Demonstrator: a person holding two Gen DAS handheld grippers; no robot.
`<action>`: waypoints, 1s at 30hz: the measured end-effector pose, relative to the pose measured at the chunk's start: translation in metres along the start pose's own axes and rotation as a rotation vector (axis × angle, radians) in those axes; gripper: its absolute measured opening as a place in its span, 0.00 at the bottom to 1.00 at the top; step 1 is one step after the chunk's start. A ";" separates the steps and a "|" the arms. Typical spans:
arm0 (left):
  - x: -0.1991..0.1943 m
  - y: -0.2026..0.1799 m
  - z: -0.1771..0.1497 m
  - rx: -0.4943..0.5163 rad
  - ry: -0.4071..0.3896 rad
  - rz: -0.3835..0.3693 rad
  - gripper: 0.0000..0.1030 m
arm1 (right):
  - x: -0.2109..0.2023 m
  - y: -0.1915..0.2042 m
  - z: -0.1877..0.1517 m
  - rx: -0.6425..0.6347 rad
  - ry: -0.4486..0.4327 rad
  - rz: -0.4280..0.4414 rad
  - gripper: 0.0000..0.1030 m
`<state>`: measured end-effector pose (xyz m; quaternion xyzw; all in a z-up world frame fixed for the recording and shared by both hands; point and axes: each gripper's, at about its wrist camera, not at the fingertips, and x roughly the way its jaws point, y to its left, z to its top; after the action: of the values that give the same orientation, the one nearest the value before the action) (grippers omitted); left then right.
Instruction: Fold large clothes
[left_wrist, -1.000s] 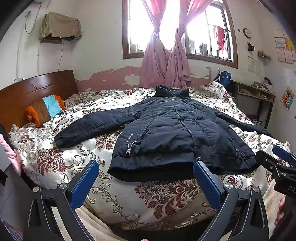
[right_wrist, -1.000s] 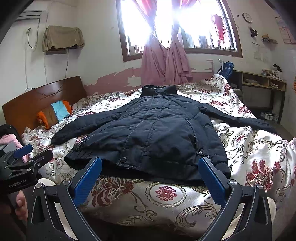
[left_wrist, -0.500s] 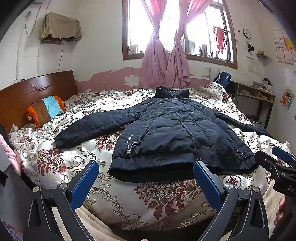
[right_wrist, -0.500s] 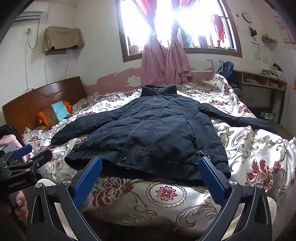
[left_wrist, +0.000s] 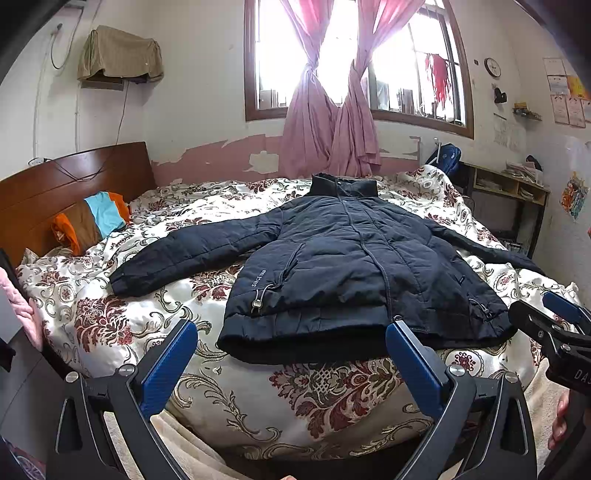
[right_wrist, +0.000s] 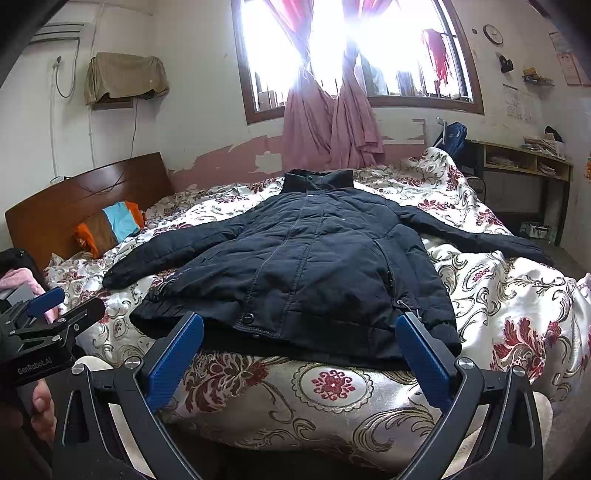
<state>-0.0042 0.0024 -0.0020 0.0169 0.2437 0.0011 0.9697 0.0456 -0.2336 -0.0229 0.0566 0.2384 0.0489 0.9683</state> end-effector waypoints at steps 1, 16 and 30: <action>0.000 0.000 0.000 0.000 -0.001 0.000 1.00 | 0.000 0.000 0.000 0.000 0.000 0.000 0.99; 0.000 -0.001 0.000 0.001 -0.002 0.002 1.00 | 0.000 0.001 0.000 -0.001 -0.001 0.000 0.99; 0.030 0.002 0.017 0.012 0.109 0.042 1.00 | 0.032 -0.007 0.011 0.011 0.109 -0.015 0.99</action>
<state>0.0302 0.0043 -0.0010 0.0276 0.2960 0.0207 0.9546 0.0792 -0.2376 -0.0283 0.0576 0.2914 0.0435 0.9539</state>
